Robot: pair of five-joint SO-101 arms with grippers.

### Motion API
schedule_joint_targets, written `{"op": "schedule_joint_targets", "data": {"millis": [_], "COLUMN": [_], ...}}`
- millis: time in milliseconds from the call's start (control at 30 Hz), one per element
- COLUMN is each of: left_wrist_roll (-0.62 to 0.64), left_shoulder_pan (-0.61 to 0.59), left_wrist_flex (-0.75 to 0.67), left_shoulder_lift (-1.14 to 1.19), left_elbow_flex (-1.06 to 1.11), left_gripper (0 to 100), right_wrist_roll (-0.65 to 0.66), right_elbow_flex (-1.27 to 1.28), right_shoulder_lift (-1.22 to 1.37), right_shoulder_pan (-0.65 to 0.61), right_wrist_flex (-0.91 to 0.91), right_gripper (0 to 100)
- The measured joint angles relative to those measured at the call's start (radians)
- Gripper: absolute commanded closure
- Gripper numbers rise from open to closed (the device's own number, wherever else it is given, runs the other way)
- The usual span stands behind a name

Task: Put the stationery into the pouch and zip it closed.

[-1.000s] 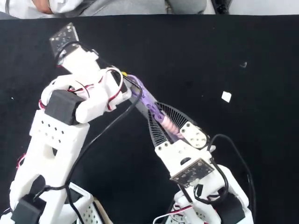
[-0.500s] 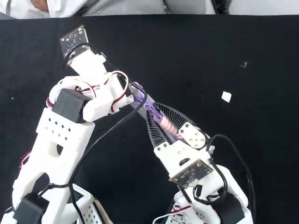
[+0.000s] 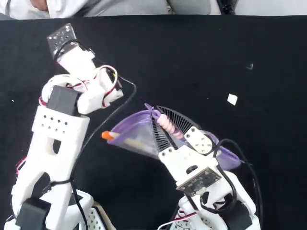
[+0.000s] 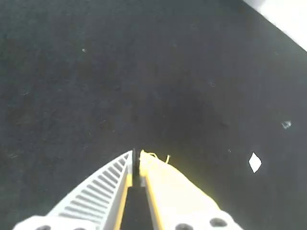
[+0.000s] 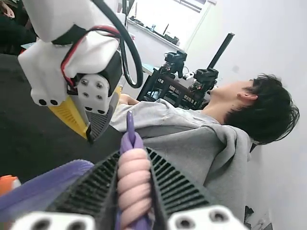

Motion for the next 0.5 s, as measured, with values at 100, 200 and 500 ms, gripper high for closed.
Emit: {"op": "schedule_joint_targets", "data": {"millis": [100,200,500], "left_wrist_roll": [-0.002,-0.023,-0.091], "left_shoulder_pan": [-0.051,-0.147,-0.456], "left_wrist_flex": [-0.002,-0.002,-0.052], "left_shoulder_lift": [0.000,0.000,0.000], "left_elbow_flex": [-0.015,-0.049,0.014], "left_gripper": [97,97,97], "right_wrist_roll": [0.000,0.000,0.052], "right_elbow_flex": [0.000,0.015,0.106], "right_shoulder_lift": [0.000,0.000,0.000], "right_shoulder_pan": [0.000,0.000,0.000], "right_wrist_flex": [0.000,0.000,-0.041], "right_gripper": [98.3,98.3,98.7]}}
